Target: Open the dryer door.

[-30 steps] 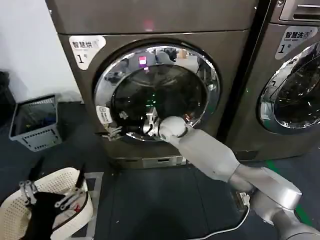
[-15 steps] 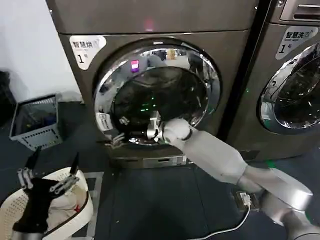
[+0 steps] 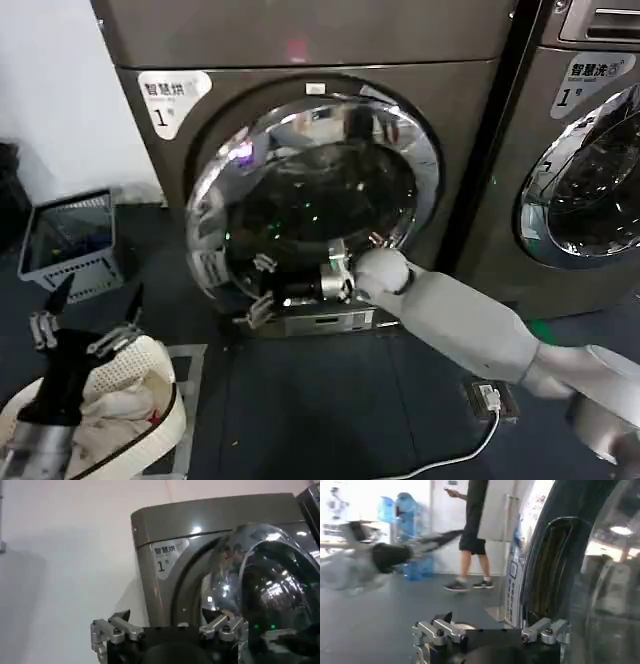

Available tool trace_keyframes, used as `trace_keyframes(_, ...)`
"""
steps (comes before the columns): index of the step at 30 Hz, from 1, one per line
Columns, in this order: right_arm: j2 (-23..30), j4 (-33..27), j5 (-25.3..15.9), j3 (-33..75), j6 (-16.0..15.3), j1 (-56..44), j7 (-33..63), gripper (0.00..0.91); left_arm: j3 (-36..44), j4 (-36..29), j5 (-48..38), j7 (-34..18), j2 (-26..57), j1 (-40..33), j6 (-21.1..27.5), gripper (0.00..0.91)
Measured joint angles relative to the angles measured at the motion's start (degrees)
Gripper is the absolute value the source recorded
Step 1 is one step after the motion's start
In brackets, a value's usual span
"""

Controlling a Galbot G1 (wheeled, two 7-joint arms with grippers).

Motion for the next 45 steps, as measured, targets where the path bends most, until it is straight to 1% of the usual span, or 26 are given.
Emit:
trace_keyframes(3,-1.0,0.7,0.6,0.0,0.3,-0.4,-2.4,0.907,0.0,0.8,-0.4,0.0,1.2,-1.0,1.1,0.907)
trace_keyframes(8,-3.1,2.1,1.3,0.6,1.1,-1.3,-6.6,0.907,0.1,2.4,-2.1,-1.2,3.1,-2.6,4.3,0.907)
trace_keyframes(13,-5.6,4.0,1.8,1.5,1.5,-2.3,-9.9,0.907,0.1,4.1,-3.8,-1.7,4.8,-4.5,5.1,0.907)
trace_keyframes(19,-8.6,6.3,2.3,2.7,1.7,-3.6,-12.6,0.907,1.9,6.6,-2.4,0.6,7.9,-6.5,4.3,0.907)
trace_keyframes(30,-15.2,11.0,2.7,6.2,1.6,-7.8,-17.6,0.907,9.3,9.1,-1.1,7.2,14.6,-9.0,1.5,0.907)
trace_keyframes(45,-23.7,17.6,2.8,14.0,1.9,-17.1,-21.4,0.907,18.1,10.8,-0.1,10.6,22.9,-13.4,0.2,0.907)
